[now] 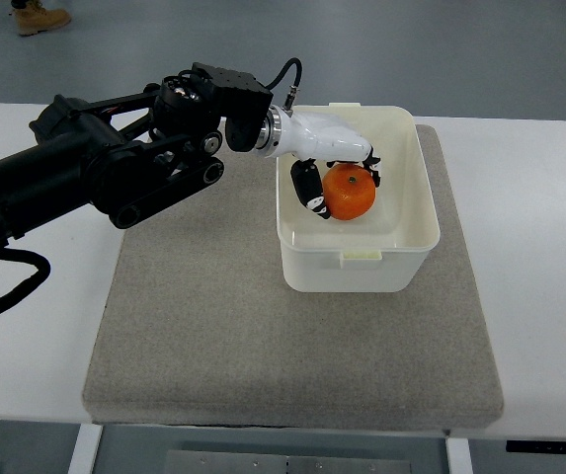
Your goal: Put orange in box with left hand
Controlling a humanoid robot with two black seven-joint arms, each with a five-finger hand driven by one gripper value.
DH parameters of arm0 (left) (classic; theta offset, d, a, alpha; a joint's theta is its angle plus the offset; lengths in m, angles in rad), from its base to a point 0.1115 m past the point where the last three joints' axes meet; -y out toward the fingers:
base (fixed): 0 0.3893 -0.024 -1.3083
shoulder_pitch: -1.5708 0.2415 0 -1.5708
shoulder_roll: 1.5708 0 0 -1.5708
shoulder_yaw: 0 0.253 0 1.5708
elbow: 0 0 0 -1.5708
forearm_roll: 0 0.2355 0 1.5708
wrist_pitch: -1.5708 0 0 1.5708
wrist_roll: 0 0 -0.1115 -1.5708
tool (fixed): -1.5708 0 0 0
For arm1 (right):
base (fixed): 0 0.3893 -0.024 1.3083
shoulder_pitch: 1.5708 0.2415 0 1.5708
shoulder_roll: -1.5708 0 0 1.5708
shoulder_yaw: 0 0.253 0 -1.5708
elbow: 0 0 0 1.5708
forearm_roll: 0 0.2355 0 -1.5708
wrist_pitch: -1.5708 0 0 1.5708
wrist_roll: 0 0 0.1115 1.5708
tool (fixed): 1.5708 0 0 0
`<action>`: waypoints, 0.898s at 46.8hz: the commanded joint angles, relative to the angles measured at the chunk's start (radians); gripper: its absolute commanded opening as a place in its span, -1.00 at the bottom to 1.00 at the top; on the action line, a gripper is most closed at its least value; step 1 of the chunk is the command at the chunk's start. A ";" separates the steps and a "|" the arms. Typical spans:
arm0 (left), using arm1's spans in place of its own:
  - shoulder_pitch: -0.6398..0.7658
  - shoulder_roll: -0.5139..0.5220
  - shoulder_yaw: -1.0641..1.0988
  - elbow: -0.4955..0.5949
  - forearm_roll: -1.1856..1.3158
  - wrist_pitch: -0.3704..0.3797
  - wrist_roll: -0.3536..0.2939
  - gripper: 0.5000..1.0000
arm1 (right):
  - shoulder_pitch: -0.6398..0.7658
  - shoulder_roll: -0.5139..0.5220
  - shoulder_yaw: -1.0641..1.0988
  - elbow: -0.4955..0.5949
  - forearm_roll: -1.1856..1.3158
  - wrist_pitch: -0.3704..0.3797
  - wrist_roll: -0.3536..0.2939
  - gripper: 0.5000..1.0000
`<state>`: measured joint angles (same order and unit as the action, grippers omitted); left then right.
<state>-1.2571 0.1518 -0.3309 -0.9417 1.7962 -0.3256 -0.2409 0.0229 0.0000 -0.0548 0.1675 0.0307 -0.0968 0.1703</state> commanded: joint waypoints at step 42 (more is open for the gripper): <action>0.004 0.109 -0.083 -0.014 -0.739 0.066 -0.001 0.98 | 0.000 0.000 0.000 0.000 0.000 0.000 0.000 0.70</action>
<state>-1.2589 0.2343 -0.4119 -0.9565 1.2262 -0.2581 -0.2424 0.0229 0.0000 -0.0547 0.1672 0.0307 -0.0964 0.1705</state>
